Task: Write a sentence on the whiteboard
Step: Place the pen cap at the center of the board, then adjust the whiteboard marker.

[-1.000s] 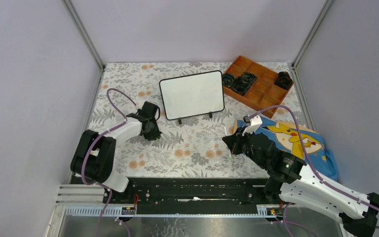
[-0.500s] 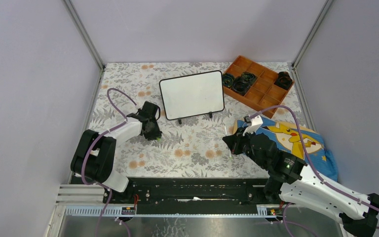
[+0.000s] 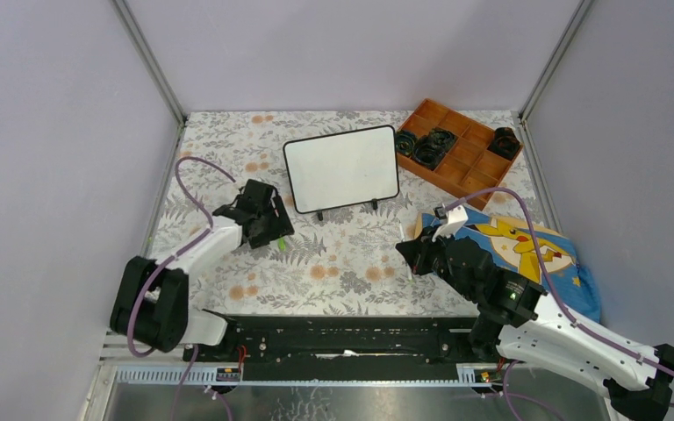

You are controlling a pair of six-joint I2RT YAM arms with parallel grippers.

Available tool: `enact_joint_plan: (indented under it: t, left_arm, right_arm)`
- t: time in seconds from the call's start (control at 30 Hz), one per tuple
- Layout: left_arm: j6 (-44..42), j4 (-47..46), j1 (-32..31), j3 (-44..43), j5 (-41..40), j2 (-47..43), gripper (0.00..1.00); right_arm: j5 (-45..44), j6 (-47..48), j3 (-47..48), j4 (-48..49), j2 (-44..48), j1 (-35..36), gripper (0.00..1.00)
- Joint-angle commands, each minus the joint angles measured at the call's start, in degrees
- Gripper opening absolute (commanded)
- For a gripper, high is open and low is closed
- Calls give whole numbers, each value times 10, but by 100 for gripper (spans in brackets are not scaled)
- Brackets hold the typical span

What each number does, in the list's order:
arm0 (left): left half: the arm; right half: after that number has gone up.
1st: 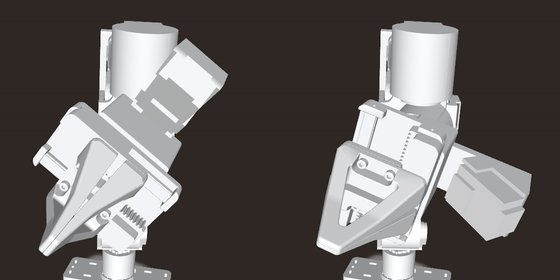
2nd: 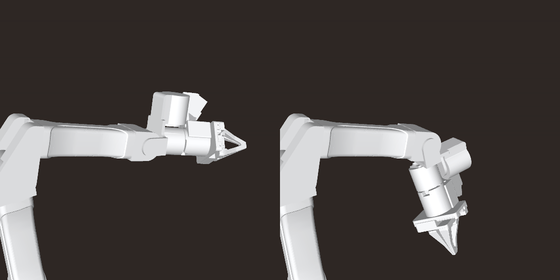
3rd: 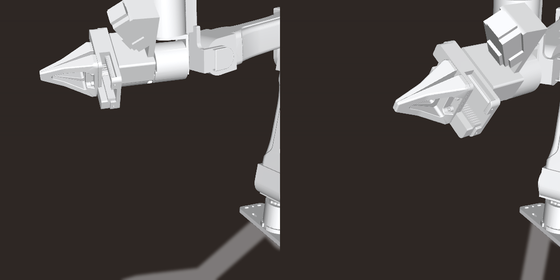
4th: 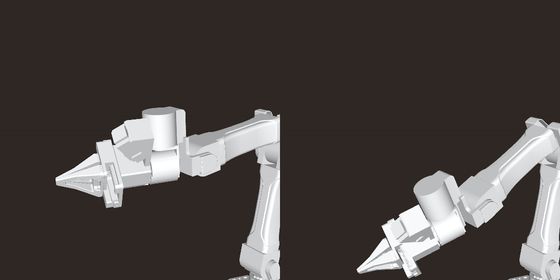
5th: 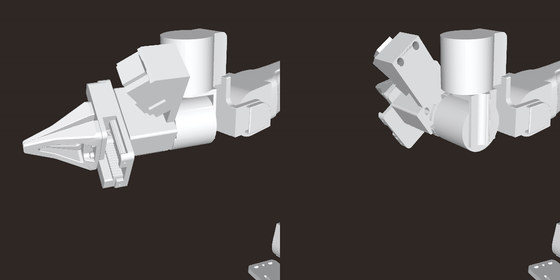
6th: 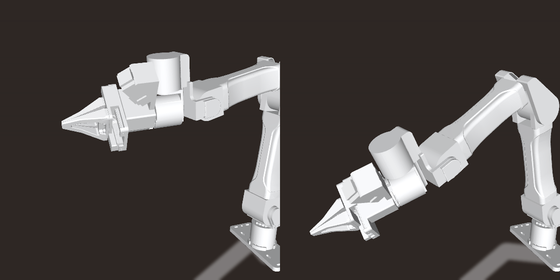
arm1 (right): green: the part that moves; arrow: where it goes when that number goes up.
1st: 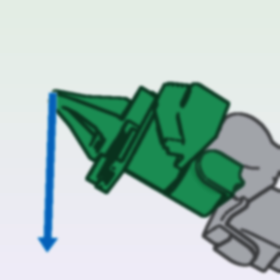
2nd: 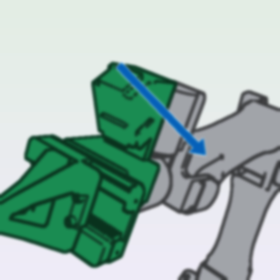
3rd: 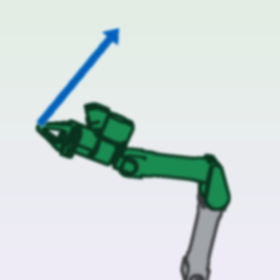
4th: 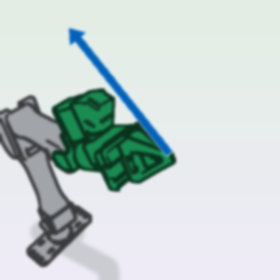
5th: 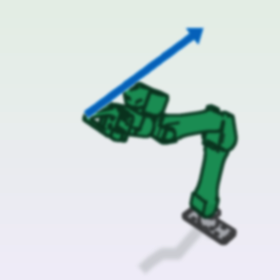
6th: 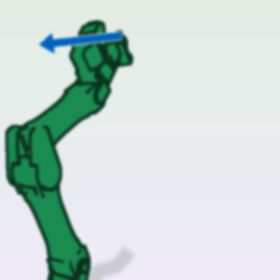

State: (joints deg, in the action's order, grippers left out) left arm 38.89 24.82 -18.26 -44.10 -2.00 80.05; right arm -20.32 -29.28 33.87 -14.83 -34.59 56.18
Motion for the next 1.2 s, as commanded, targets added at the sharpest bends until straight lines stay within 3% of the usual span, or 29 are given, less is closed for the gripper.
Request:
enact_joint_plan:
  t: [0.0, 0.13, 0.3, 0.4, 0.7, 1.17]
  left_arm:
    - [2, 16, 3, -14, 16, -83, 79]
    - [-9, -30, 2, -2, 77, -199, 82]
    - [6, -200, -3, 58, 215, -339, 98]
    - [39, -301, -4, 100, 256, -401, 99]
    - [118, -551, -38, 184, 457, -413, 98]
    - [82, -539, -82, 172, 489, -391, 92]
  right_arm:
    - [18, 26, 13, 23, 10, -1, 0]
    - [75, 58, 16, 65, 24, -1, 0]
    - [171, 86, 30, 114, 8, 0, 0]
    - [228, 88, 45, 136, -26, 0, 0]
    - [355, 51, 90, 222, -148, 0, 0]
    - [405, 18, 122, 286, -228, 0, 0]
